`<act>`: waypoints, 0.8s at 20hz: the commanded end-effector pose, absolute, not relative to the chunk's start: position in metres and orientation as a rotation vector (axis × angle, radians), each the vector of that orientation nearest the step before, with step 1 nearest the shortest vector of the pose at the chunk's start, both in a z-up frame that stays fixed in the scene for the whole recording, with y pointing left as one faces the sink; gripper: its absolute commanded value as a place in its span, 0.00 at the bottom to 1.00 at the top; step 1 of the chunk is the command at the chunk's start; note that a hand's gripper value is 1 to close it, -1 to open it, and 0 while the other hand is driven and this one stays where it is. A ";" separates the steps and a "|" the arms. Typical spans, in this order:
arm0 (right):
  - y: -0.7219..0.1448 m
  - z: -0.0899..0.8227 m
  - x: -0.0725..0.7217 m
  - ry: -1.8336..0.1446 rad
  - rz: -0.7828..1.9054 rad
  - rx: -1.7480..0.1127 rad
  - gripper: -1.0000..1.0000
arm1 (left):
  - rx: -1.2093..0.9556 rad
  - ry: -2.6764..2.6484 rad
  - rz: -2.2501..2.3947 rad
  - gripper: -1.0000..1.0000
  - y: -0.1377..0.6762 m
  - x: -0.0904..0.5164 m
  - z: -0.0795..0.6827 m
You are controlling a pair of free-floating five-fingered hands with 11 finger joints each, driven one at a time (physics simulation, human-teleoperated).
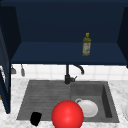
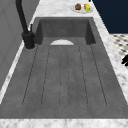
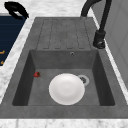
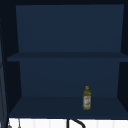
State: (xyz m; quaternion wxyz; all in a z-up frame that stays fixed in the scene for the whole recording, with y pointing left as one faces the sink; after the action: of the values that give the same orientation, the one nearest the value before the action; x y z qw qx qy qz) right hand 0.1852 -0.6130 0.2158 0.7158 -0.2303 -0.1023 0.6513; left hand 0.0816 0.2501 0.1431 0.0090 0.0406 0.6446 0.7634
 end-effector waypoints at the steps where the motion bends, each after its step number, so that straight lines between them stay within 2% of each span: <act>1: -0.618 0.208 0.188 -0.228 1.442 -0.509 0.00 | 0.127 2.014 2.385 0.50 0.250 0.082 0.143; 16: -0.626 0.225 0.206 -0.270 1.423 -0.571 0.00 | 0.127 2.014 2.385 0.50 0.250 0.082 0.143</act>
State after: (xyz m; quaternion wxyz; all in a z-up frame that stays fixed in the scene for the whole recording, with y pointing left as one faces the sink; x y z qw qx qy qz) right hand 0.1974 -0.6269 0.2264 0.7129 -0.2529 -0.1158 0.6438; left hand 0.0816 0.2501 0.1431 0.0090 0.0406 0.6446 0.7634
